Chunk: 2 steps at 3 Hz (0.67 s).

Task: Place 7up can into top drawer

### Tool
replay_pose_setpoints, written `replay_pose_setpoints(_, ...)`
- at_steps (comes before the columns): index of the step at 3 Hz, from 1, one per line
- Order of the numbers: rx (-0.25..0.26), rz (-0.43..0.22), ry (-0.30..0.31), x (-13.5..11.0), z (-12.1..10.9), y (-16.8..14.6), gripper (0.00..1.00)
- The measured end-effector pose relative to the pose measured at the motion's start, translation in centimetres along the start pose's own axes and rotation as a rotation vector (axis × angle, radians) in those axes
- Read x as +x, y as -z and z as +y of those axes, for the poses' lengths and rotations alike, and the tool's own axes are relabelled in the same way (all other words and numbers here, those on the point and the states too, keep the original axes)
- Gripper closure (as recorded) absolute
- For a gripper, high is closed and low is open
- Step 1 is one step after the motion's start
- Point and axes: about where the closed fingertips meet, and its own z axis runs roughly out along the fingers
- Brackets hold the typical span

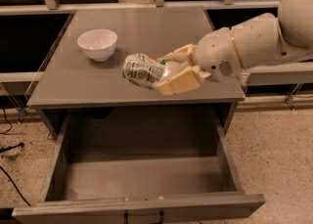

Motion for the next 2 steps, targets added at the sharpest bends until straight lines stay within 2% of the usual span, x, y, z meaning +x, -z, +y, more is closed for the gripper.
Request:
replay_pose_setpoints(1, -0.017, -0.005, -0.009, 0.7, 3.0, 0.1, 1.00)
replay_pose_setpoints(2, -0.040, -0.030, 0.012, 1.7, 5.7, -0.8, 1.00)
